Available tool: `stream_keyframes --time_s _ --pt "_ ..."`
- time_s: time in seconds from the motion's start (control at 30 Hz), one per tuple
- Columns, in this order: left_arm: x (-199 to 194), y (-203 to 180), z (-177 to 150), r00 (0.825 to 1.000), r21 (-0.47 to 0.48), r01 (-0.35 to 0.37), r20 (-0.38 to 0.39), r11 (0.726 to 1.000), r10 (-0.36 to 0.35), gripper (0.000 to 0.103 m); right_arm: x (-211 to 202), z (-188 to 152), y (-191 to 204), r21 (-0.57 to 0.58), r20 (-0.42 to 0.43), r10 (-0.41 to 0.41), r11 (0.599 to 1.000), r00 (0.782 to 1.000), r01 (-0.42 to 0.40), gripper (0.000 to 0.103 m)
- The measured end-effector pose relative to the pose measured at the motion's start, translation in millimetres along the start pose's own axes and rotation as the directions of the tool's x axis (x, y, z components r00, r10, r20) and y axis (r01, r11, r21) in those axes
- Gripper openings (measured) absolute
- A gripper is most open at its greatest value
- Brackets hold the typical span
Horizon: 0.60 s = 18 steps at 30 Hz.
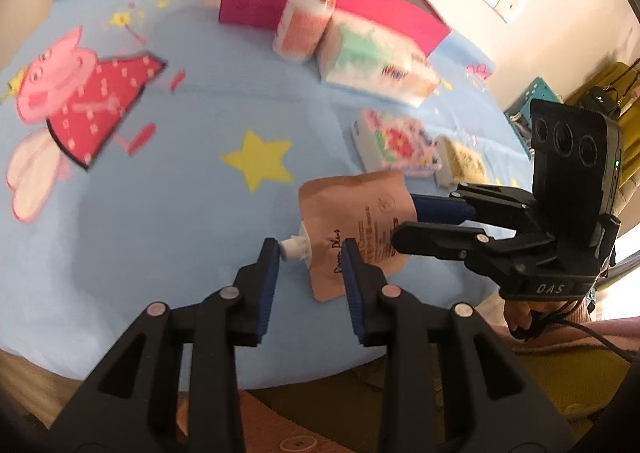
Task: Organize soft objects
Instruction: 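Carry the pink pouch with the right gripper into the pink box and release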
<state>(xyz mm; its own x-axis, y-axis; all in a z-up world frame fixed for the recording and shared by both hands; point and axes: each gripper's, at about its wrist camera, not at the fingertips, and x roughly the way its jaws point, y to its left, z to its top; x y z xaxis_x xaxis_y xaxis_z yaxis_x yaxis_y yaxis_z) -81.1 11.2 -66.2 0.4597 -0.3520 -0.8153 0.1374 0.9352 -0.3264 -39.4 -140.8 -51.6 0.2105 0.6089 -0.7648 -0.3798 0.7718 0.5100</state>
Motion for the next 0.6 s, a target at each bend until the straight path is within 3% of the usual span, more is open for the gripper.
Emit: stream_keyframes --time_s 0.3,0.6 --pt "-31.1 -15.6 56.6 0.991 0.076 0.01 0.133 0.997 -0.02 0.033 -38.7 48.2 8.2 -0.078 0.139 -0.024 0.996 0.99 0.035 0.029" --pt "-53.1 -32.1 142.1 0.965 0.175 -0.044 0.261 0.984 -0.003 0.033 -75.8 122.2 8.9 -0.151 0.306 -0.069 0.981 0.95 0.12 0.029"
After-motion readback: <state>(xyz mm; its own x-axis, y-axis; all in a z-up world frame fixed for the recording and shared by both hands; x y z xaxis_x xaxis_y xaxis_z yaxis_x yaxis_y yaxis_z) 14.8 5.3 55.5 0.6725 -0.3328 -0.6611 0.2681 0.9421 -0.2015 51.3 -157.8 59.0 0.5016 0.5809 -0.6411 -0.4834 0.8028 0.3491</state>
